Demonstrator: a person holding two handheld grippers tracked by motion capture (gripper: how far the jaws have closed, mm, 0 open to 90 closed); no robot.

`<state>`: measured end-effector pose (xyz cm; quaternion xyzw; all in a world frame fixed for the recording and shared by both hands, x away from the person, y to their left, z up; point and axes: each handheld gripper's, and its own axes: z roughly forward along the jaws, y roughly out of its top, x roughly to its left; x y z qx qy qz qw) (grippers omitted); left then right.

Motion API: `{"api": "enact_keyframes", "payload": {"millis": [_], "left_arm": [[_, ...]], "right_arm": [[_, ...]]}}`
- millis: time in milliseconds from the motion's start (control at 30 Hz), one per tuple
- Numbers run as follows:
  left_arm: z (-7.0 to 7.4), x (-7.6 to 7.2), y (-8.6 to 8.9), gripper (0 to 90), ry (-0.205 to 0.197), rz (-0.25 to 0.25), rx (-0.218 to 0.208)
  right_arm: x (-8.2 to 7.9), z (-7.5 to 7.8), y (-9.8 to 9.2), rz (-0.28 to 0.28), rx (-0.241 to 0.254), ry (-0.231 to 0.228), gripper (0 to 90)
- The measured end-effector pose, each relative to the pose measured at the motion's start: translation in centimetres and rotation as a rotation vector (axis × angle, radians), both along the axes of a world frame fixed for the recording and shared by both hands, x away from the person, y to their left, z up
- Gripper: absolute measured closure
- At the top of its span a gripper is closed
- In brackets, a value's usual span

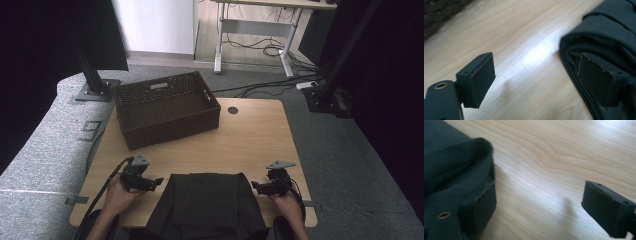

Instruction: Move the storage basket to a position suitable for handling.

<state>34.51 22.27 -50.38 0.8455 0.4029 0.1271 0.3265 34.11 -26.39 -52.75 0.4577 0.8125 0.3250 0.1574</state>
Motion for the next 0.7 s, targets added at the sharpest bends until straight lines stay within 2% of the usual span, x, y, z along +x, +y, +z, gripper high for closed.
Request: {"api": "enact_keyframes", "payload": {"millis": [133,200,367,500,567,700], "left_arm": [[0.6,1.2,0.5,11.2,0.006,0.022,-0.013],[0.8,1.5,0.6,6.8,0.004,0.029,-0.016],[1.6,2.5,0.9,0.3,-0.006,0.049,0.008],[2.5,3.1,1.1,1.4,-0.014,0.064,0.012],[2.8,3.4,1.2,1.6,-0.021,0.068,0.003],[3.4,4.2,1.5,1.6,-0.024,0.078,-0.005]], "right_arm": [[0.6,-0.6,-0.4,-0.038,-0.021,-0.02,3.0],[0.7,-0.8,-0.5,-0.051,-0.019,-0.02,0.5],[0.9,-1.5,-1.2,-0.08,-0.027,-0.025,0.0],[1.1,-2.4,-1.7,-0.092,-0.017,-0.016,0.0],[1.0,-2.7,-1.8,-0.096,-0.012,-0.043,0.0],[1.0,-3.0,-1.9,-0.106,-0.001,-0.064,0.0]]}}
